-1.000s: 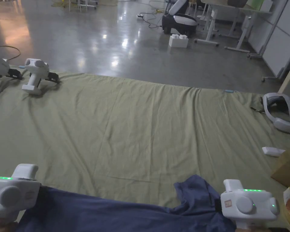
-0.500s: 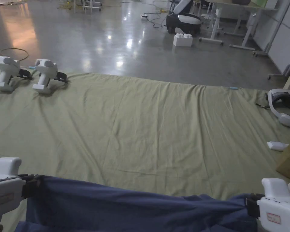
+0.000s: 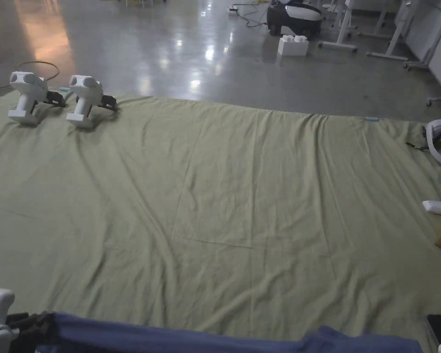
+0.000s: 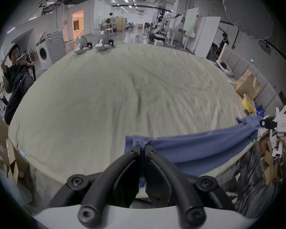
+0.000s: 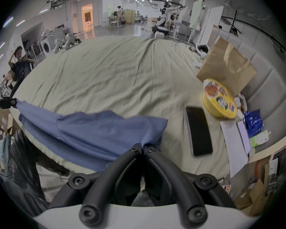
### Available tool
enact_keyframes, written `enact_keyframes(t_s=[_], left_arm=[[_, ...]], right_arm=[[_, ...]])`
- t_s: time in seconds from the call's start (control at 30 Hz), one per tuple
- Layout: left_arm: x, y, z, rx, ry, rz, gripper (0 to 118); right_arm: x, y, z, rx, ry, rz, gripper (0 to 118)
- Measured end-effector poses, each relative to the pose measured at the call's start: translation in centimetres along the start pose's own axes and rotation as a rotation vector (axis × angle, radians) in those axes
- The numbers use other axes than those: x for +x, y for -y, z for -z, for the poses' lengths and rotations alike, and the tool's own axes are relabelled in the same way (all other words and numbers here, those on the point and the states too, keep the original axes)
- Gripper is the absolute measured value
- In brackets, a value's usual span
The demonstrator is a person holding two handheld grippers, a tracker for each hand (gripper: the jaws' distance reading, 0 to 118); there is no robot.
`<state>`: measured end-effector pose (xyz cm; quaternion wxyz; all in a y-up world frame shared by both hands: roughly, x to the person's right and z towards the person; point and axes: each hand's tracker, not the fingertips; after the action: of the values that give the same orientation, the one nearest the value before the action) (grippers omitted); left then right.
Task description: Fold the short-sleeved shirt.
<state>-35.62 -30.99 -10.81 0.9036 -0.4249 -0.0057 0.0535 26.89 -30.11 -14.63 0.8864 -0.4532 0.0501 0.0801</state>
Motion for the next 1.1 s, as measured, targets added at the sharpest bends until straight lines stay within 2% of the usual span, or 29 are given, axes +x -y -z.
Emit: enact_keyframes(t_s=[0.13, 0.2, 0.37, 0.4, 0.43, 0.47, 0.5, 0.53, 0.57, 0.6, 0.7, 0.87, 0.93, 1.1], left_arm=[[0.2, 2.1, 1.1, -0.056, -0.008, -0.001, 7], [0.5, 3.1, 1.7, -0.088, -0.023, 0.017, 7], [0.2, 4.5, 4.2, -0.129, -0.054, 0.047, 9], [0.2, 4.5, 4.5, -0.128, -0.064, 0.045, 13], [0.3, 4.4, 4.6, -0.126, -0.071, 0.042, 19], [0.4, 4.0, 4.7, -0.127, -0.073, 0.038, 32], [0.4, 3.7, 4.6, -0.122, -0.063, 0.027, 54], [0.7, 3.4, 4.4, -0.113, -0.06, 0.018, 67], [0.9, 3.0, 4.2, -0.097, -0.063, 0.016, 69], [1.2, 2.4, 4.1, -0.067, -0.067, 0.014, 69], [2.5, 0.4, 3.5, 0.027, -0.062, -0.002, 69], [6.0, -3.5, 3.3, 0.176, -0.058, -0.009, 68], [7.7, -4.9, 2.9, 0.242, -0.058, -0.022, 69], [11.3, -7.9, 1.1, 0.469, -0.093, -0.01, 68]], right_arm=[[-0.7, 2.4, 2.4, -0.086, 0.067, -0.045, 4], [-1.0, 3.1, 3.4, -0.112, 0.058, -0.058, 4], [-2.5, 3.5, 4.8, -0.095, 0.108, -0.098, 5], [-2.8, 3.3, 4.9, -0.097, 0.115, -0.111, 11], [-3.1, 3.1, 4.8, -0.101, 0.127, -0.12, 22], [-3.3, 2.8, 4.6, -0.098, 0.165, -0.133, 32], [-3.5, 2.4, 4.0, -0.091, 0.184, -0.138, 39], [-3.4, 2.0, 3.3, -0.077, 0.181, -0.132, 52], [-3.4, 1.4, 2.6, -0.045, 0.193, -0.113, 68], [-3.4, 0.8, 1.9, -0.01, 0.21, -0.095, 73], [-2.7, -1.3, 0.2, 0.119, 0.232, -0.035, 73], [-3.9, -5.3, -1.9, 0.385, 0.128, 0.074, 72], [-5.5, -6.7, -2.7, 0.484, 0.078, 0.08, 71], [-8.9, -9.3, -2.7, 0.674, 0.063, 0.069, 68]])
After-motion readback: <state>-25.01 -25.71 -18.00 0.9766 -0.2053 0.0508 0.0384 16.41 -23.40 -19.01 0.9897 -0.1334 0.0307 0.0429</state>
